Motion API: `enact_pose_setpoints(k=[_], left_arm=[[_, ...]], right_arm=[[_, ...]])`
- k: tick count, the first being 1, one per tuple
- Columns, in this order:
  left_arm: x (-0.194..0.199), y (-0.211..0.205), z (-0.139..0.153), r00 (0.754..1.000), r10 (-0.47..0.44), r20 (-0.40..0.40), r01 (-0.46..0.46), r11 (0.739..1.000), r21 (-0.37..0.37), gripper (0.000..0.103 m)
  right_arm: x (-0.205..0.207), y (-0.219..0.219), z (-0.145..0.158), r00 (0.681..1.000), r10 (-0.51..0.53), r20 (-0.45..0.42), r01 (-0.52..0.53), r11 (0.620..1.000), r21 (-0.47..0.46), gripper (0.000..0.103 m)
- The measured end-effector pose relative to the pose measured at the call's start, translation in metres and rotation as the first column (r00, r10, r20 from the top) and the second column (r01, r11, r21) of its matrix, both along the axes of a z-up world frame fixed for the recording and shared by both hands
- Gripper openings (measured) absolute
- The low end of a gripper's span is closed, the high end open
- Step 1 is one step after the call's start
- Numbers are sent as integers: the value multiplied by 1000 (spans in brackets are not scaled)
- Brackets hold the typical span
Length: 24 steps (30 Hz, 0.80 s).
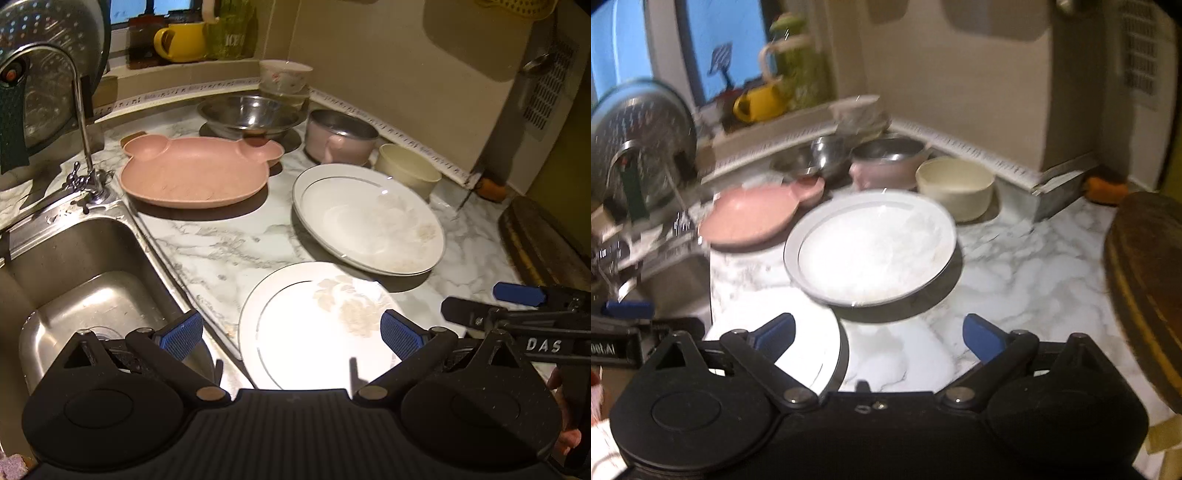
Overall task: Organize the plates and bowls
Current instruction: 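Close the left gripper on the small floral plate rim while the right gripper also grips it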
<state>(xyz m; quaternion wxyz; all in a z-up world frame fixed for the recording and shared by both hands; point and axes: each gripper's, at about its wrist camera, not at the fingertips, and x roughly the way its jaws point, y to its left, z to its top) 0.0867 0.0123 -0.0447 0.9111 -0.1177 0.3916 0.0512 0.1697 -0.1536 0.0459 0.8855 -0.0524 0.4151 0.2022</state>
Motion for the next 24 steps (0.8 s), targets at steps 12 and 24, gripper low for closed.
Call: enact_pose_setpoints(k=[12, 24], left_arm=[[15, 10, -30, 995, 23, -97, -26, 999, -26, 66], [22, 23, -37, 990, 54, -128, -63, 995, -72, 34]], right_arm=[[11, 33, -49, 980, 142, -141, -147, 989, -20, 74], [30, 33, -59, 966, 105, -235, -93, 994, 59, 47]])
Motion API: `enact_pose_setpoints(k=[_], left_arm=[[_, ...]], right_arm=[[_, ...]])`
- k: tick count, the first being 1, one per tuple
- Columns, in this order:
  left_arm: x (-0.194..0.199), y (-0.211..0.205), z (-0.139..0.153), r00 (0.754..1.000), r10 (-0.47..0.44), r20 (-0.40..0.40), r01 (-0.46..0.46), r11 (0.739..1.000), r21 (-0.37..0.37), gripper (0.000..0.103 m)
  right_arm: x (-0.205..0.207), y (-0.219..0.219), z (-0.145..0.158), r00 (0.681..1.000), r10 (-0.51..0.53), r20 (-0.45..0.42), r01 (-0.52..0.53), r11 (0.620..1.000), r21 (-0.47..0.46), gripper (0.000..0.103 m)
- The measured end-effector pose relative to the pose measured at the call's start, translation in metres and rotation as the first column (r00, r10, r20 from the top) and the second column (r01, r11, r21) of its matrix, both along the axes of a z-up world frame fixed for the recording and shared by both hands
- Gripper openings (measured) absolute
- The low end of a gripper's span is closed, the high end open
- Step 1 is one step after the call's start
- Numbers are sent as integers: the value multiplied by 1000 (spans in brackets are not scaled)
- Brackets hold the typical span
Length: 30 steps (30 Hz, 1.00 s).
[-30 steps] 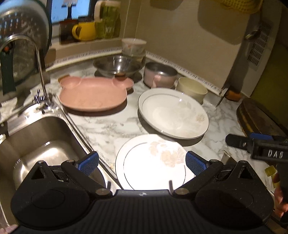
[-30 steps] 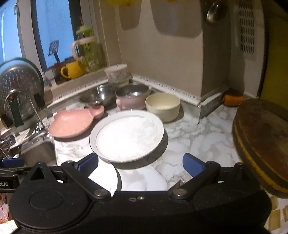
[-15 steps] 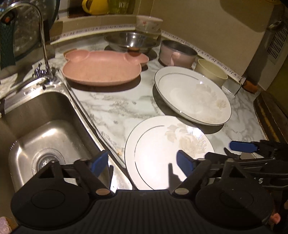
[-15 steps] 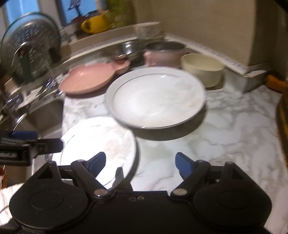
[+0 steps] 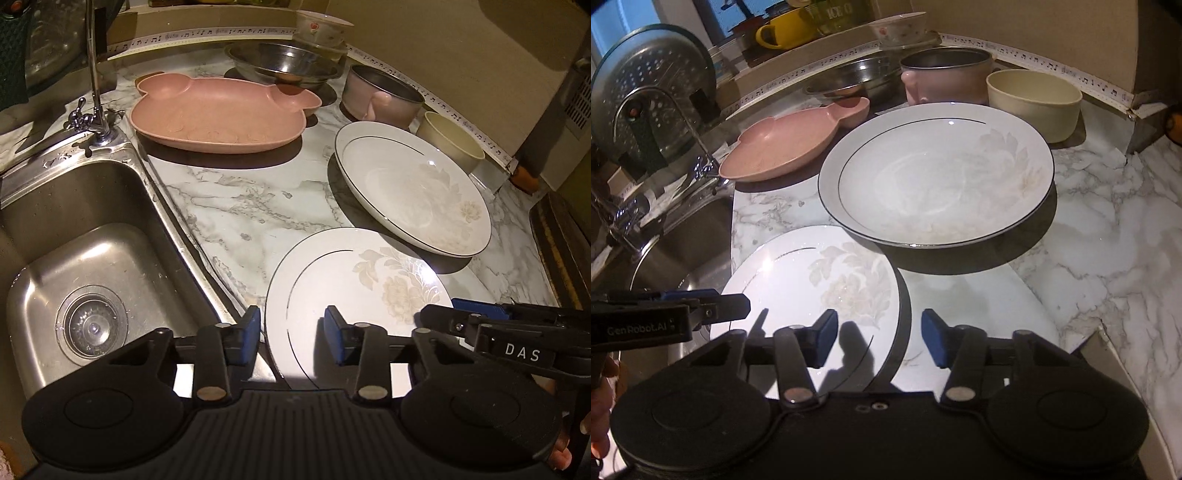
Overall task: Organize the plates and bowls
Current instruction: 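Close the left gripper on the small floral plate rim while the right gripper also grips it, then lift the floral plate with both grippers and lower it onto the larger white plate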
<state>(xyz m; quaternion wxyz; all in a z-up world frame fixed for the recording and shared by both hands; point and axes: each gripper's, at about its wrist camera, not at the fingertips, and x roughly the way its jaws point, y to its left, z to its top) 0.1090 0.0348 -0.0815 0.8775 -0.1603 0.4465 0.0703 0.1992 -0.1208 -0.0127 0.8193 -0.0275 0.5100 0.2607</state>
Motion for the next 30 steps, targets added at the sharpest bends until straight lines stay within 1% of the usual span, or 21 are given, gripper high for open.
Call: enact_pose_setpoints(k=[2, 3, 4, 5, 6, 8, 11, 14, 17, 30], left_arm=[[0, 1, -1, 1000, 7, -5, -7, 1000, -1, 32], [0, 2, -1, 1000, 11, -9, -11, 1000, -3, 30], [-1, 3, -2, 1000, 13, -13, -13, 1000, -8, 27], [0, 3, -3, 1000, 13, -17, -13, 1000, -12, 22], [-1, 3, -3, 1000, 14, -20, -14, 1000, -5, 19], [-1, 3, -3, 1000, 16, -21, -16, 1000, 0, 17], [-2, 4, -3, 999, 24, -25, -24, 1000, 6, 12], [-2, 3, -3, 999, 22, -26, -22, 1000, 12, 11], [-3, 3, -3, 999, 25, -30, -25, 999, 21, 11], [-19, 7, 11, 999, 52, -9, -52, 999, 3, 10]], right_arm=[[2, -1, 0, 1000, -8, -11, 8, 1000, 8, 39], [1, -2, 0, 1000, -13, -13, 13, 1000, 8, 37], [1, -2, 0, 1000, -17, -13, 17, 1000, 8, 36], [1, -2, 0, 1000, -19, -13, 19, 1000, 9, 33], [1, -2, -1, 1000, -19, -16, 19, 1000, 11, 31], [0, -2, -1, 1000, -21, -18, 22, 1000, 12, 26], [0, -2, -2, 1000, -22, -20, 22, 1000, 11, 21], [0, -2, -1, 999, -32, -16, 32, 999, 6, 16], [1, -3, 0, 999, -42, -23, 42, 999, 8, 15], [-11, 0, 13, 1000, -16, -22, 16, 1000, -1, 13]])
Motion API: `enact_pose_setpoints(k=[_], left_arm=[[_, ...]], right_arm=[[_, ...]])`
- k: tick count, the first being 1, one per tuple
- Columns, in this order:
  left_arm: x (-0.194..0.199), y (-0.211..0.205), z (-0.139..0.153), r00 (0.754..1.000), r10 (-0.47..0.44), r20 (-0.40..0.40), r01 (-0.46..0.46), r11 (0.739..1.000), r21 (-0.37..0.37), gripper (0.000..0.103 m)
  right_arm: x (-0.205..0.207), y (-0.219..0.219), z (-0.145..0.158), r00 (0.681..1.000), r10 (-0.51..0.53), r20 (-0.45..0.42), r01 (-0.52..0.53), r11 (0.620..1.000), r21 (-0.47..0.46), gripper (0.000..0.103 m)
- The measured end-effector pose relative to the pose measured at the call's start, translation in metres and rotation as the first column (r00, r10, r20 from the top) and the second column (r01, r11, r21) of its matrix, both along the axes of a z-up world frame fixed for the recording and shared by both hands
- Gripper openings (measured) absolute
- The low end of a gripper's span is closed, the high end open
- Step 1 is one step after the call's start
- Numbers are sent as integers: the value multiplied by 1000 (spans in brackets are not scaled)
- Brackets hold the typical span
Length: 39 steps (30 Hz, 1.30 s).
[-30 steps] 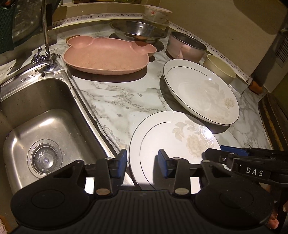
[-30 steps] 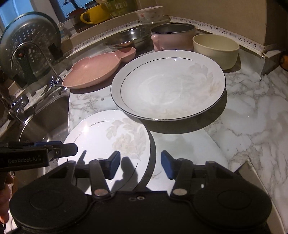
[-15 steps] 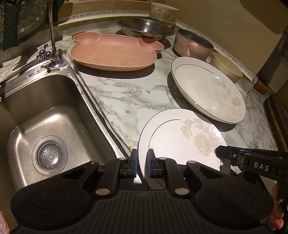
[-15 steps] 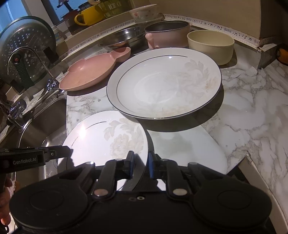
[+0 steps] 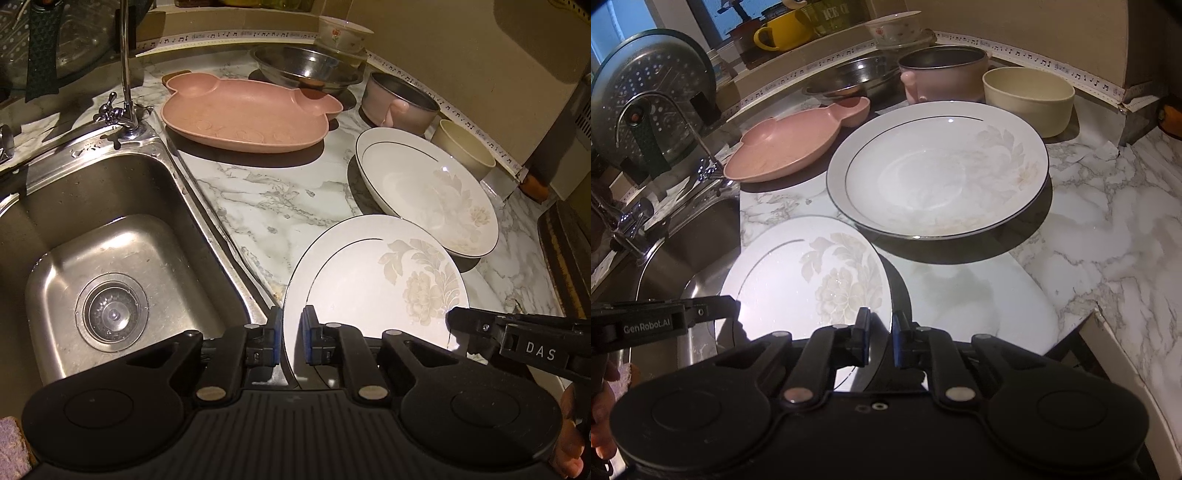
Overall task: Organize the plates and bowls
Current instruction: 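Lift the floral plate with both grippers and lower it onto the larger white plate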
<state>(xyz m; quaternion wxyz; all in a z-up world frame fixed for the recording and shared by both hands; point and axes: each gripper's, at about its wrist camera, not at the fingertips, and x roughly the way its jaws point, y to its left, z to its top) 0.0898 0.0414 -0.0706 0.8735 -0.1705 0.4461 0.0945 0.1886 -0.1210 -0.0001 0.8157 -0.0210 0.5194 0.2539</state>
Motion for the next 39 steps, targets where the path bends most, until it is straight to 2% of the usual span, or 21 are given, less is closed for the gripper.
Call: enact_pose_setpoints(k=[9, 16, 27, 39], left_arm=[[5, -3, 17, 999, -13, 29, 13, 1000, 7, 10], [25, -9, 31, 998, -32, 47, 31, 999, 16, 10], [78, -26, 46, 994, -71, 78, 67, 996, 63, 10], [145, -46, 48, 991, -112, 68, 104, 988, 118, 10]], right_arm=[[3, -2, 17, 1000, -18, 13, 18, 1000, 17, 12], [13, -4, 30, 999, -31, 34, 31, 999, 13, 12], [51, -19, 48, 994, -71, 78, 70, 997, 23, 11], [107, -38, 48, 989, -120, 84, 118, 993, 30, 11]])
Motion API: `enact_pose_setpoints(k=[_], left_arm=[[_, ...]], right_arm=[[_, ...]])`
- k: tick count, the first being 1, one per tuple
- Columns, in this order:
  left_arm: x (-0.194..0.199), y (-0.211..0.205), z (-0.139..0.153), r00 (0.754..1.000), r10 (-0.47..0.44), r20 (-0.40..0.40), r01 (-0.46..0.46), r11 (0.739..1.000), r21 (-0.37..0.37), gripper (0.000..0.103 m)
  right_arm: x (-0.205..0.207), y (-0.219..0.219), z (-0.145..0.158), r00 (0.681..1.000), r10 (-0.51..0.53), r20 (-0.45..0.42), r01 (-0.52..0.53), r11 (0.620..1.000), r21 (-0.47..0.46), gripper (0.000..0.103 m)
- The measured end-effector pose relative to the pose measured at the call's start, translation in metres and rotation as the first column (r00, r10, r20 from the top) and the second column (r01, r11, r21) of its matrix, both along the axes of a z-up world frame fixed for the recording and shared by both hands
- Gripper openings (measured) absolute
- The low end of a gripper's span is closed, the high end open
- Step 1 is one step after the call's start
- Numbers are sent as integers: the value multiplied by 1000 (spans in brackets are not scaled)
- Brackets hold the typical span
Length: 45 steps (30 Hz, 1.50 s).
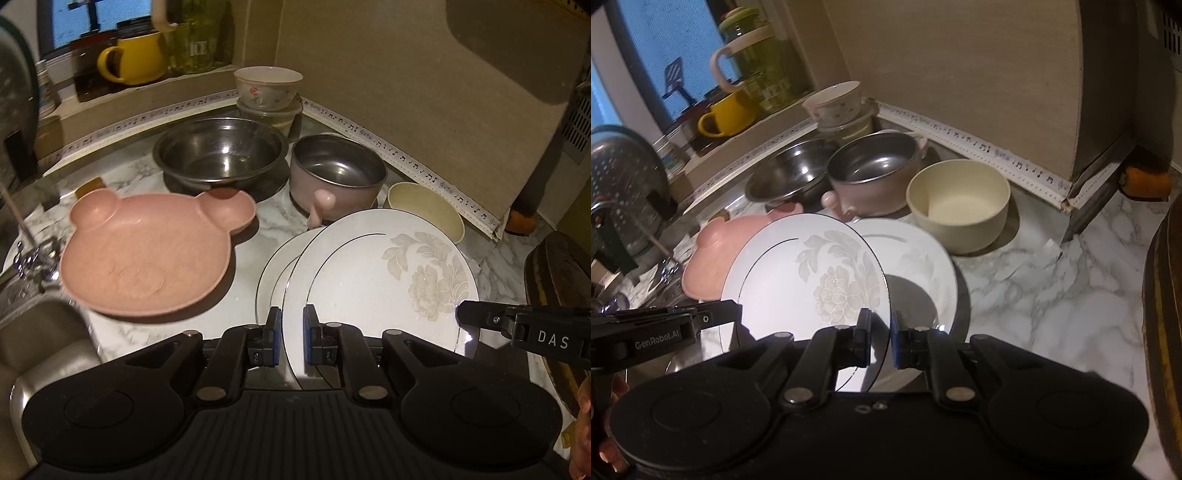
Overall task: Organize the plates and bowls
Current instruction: 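Lift the floral plate with both grippers and lower it onto the larger white plate, then open the right gripper while the left gripper opens, releasing the stacked plate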
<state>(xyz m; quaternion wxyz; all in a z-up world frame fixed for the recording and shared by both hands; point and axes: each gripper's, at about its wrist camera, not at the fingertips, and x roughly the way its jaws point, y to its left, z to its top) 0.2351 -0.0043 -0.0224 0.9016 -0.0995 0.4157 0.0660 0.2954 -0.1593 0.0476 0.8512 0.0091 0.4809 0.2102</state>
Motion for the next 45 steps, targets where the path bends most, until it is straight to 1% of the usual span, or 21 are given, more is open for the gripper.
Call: enact_pose_setpoints(k=[7, 16, 26, 30, 35, 42, 45], left_arm=[[28, -3, -14, 999, 0, -43, 1, 1000, 23, 11], [45, -5, -31, 995, -5, -99, 9, 999, 43, 10], [50, -7, -39, 992, -11, -129, 18, 998, 53, 11], [51, -10, -42, 990, -24, -137, 34, 997, 70, 11], [52, -10, -47, 988, -26, -154, 37, 997, 69, 11], [53, -11, -47, 988, -27, -153, 38, 997, 72, 11], [51, -11, -45, 989, -37, -144, 50, 995, 86, 11]], right_arm=[[27, -4, -13, 1000, -5, -21, 5, 1000, -11, 11], [46, 0, -31, 998, 12, -60, -14, 999, -36, 11], [55, 0, -43, 995, 29, -90, -34, 998, -51, 11], [57, -1, -47, 994, 28, -103, -33, 998, -49, 11], [61, -2, -52, 993, 21, -119, -26, 999, -45, 12], [65, -4, -56, 991, 8, -135, -12, 1000, -29, 12], [65, -5, -57, 991, 5, -135, -8, 1000, -23, 11]])
